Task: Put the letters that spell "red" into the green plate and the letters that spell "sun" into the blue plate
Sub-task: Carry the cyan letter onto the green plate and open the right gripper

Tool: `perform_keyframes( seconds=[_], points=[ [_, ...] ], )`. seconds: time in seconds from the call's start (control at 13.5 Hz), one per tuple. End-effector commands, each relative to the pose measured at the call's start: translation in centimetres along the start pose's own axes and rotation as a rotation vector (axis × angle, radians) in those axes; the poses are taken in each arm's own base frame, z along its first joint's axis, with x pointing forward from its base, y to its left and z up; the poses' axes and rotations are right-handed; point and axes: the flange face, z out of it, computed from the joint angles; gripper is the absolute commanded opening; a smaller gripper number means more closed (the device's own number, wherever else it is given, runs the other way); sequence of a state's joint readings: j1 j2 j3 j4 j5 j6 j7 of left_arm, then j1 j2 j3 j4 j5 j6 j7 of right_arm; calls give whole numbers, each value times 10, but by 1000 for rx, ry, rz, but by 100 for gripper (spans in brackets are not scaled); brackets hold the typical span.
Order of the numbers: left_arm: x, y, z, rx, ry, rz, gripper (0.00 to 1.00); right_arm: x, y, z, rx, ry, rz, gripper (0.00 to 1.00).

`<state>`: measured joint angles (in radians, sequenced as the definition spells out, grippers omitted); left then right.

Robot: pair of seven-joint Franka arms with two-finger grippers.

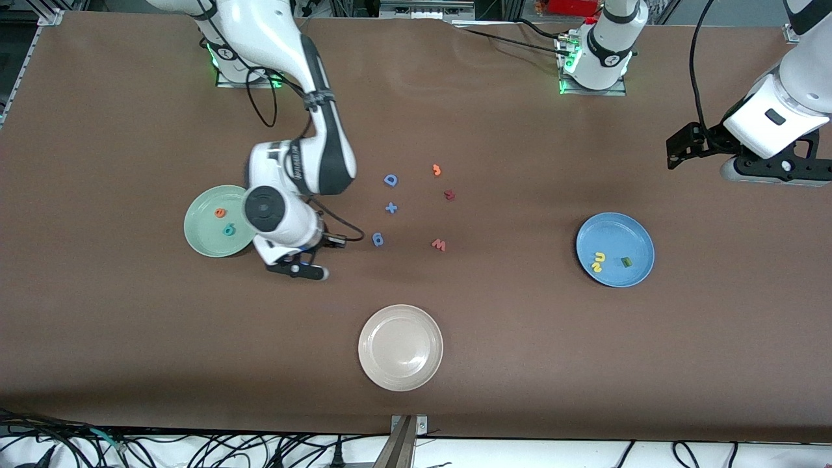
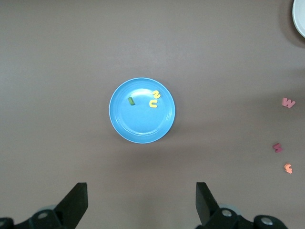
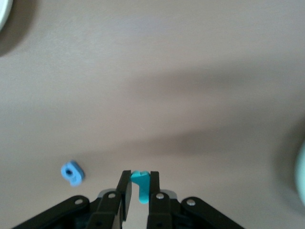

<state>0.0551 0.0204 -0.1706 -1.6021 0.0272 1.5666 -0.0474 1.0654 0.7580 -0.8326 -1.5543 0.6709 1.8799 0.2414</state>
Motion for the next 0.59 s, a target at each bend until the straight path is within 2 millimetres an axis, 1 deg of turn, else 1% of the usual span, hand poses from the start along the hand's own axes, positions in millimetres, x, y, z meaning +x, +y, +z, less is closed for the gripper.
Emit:
perform_keyframes(
  seconds=[0.0,0.15,0.22,0.3,0.37,0.44,0.52],
  points=[
    [-2,-5,-6,13,-4,8,100,-2,49,-55,5,-88,-8,1],
    [-3,-13,-7,12,-1,-4,100,2,100,-81,-24,-152,-35,1],
    [-3,-12,-7,14,-1,-5,100,2,125,-94,-23,-178,-64,1],
    [-2,-12,-6,14,-4,-4,100,3,151,-99,-20,-199,-77,1],
    [-3,-12,-7,12,-3,-4,100,3,177,-94,-12,-212,-90,1],
    [-3,-12,-7,12,-1,-5,100,3,196,-79,-3,-223,-109,1],
    [-3,-12,-7,12,-1,-6,100,2,213,-57,-3,-216,-131,1]
  ],
)
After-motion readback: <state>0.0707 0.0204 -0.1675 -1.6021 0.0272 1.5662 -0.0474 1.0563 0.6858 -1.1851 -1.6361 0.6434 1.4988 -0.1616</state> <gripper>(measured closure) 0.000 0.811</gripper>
